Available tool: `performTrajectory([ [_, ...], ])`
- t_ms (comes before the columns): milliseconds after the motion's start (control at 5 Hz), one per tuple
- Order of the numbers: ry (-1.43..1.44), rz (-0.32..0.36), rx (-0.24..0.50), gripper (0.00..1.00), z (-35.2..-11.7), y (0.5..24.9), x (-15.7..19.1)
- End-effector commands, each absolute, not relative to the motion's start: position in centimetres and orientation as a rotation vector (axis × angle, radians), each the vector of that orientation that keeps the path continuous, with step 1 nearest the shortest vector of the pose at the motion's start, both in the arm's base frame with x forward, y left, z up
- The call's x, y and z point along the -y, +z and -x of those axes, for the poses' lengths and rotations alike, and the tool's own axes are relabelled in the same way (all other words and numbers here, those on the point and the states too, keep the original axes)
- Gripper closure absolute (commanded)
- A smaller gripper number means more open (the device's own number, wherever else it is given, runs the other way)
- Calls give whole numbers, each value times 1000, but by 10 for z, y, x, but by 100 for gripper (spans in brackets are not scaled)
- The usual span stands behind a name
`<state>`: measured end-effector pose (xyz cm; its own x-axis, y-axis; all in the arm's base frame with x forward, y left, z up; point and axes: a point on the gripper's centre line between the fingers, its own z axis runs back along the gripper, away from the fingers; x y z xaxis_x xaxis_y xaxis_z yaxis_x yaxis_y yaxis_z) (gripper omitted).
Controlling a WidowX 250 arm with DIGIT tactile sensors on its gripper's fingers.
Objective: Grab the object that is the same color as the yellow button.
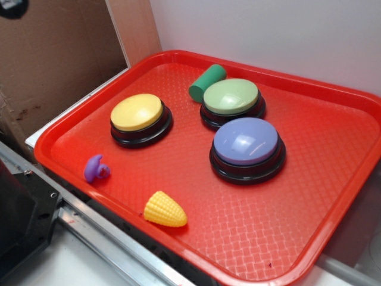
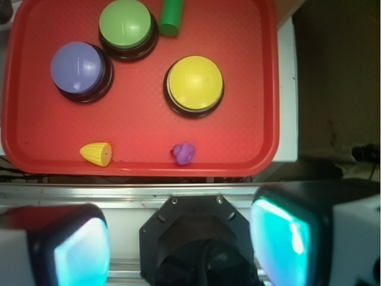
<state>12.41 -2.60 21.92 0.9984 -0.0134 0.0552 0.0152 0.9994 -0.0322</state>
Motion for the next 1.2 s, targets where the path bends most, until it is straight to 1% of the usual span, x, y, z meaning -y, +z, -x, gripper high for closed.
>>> performTrajectory([
  [0,10,73,132,0,-130,193,44],
  [200,3,102,120,0,-135,167,54],
  [400,-3,133,116,0,-140,134,65],
  [600,32,127,127,0,-144,106,74],
  [800,-9,186,114,0,-149,81,89],
  [1000,-65,215,60,0,-153,53,109],
])
